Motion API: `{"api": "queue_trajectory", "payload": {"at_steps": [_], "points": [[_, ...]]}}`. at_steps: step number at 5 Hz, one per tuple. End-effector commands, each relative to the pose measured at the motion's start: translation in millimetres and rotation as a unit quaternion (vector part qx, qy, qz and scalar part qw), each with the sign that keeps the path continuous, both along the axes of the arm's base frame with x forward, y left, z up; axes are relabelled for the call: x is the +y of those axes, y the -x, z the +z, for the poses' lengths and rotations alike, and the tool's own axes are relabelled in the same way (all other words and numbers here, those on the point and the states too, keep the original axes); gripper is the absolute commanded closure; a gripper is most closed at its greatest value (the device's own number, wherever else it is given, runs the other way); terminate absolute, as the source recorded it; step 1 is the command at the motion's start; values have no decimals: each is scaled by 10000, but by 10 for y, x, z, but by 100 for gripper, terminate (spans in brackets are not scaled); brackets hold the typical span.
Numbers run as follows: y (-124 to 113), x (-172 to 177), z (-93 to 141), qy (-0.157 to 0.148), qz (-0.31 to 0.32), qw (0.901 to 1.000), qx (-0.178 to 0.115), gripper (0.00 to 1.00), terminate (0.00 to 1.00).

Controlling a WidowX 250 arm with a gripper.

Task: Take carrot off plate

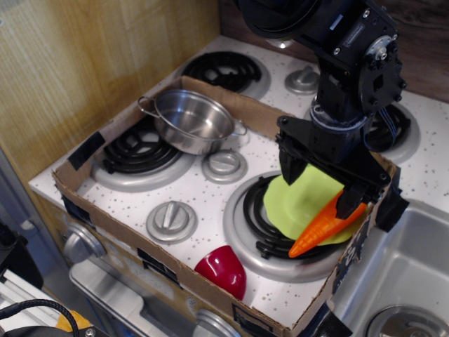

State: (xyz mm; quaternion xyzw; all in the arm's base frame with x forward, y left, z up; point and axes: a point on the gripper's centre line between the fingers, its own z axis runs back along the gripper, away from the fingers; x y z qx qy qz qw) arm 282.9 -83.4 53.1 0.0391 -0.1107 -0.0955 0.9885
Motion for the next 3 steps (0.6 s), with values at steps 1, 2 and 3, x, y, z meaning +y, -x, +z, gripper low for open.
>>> {"api": "queue_trajectory", "payload": {"at_steps": [1, 2, 3], "points": [[-123, -8, -24, 247, -16, 9995, -211, 0, 0], [-89, -27, -94, 319, 36, 9992, -230, 0, 0], [-82, -52, -188, 430, 171, 9983, -354, 0, 0]]}}
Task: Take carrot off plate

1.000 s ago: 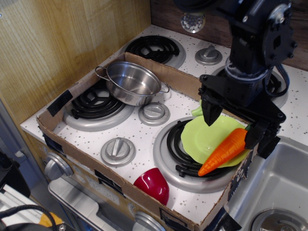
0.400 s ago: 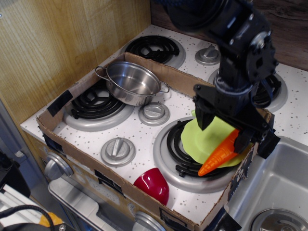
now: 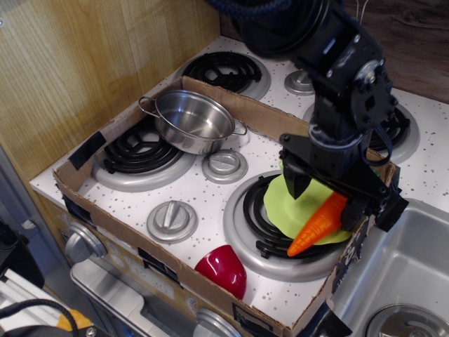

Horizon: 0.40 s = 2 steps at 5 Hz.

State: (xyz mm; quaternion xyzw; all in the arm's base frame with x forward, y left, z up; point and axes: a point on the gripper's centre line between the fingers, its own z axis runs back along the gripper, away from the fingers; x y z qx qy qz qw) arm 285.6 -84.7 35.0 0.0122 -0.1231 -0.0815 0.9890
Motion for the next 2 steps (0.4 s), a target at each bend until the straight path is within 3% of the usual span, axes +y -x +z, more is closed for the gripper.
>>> {"api": "queue_trajectory", "payload": {"at_steps": [1, 2], "points": [[-55, -36, -24, 186, 136, 9994, -275, 0, 0], [-47, -41, -64, 295, 198, 9989, -312, 100, 0]]}}
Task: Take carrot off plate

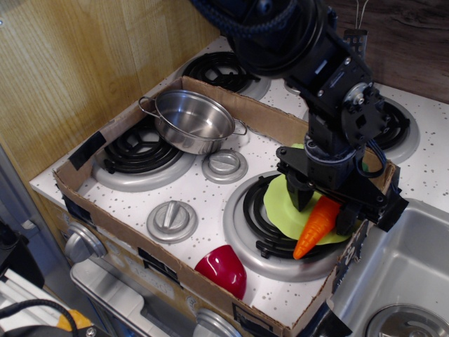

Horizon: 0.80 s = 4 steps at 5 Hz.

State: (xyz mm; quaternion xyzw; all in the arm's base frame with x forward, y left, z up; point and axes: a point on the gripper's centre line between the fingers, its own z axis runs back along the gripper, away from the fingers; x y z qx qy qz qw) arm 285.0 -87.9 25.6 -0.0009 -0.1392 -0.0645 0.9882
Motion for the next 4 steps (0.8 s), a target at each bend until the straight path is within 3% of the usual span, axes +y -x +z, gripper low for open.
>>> {"api": "queue_trajectory", "payload": {"at_steps": [1, 2, 4], "points": [[-49, -21, 117, 165, 173, 9997, -109, 100, 0], [-53, -29, 386, 393, 392, 9984, 65, 100, 0], [11, 375, 747, -225, 336, 9992, -28, 100, 0]]}}
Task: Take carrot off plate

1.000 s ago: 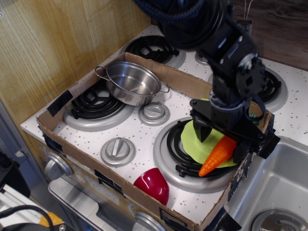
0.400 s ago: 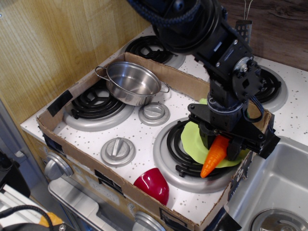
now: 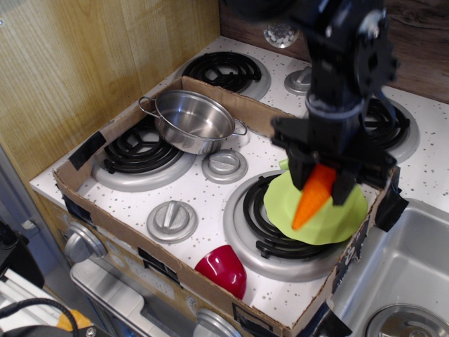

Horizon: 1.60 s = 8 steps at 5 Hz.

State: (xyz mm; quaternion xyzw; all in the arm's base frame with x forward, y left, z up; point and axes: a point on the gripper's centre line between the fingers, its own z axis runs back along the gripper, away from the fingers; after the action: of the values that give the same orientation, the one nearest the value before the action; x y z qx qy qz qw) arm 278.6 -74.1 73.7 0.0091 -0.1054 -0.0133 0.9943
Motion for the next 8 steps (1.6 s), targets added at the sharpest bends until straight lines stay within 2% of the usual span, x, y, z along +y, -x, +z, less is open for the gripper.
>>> {"api": "queue_trajectory", "payload": {"at_steps": [1, 2, 3, 4, 5, 6, 8], "points": [[-8, 552, 260, -399, -614, 9962, -473, 100, 0], [-20, 938, 214, -651, -1436, 9865, -451, 100, 0], [32, 1166, 99, -577, -2058, 9762, -369, 100, 0], [123, 1295, -47, -385, -2738, 9605, -310, 100, 0], [188, 1315, -180, -296, -3007, 9525, -366, 100, 0], [220, 1321, -374, -273, -2704, 9618, -330, 100, 0], [224, 1460, -504, -486, -2591, 9639, -366, 100, 0]]}}
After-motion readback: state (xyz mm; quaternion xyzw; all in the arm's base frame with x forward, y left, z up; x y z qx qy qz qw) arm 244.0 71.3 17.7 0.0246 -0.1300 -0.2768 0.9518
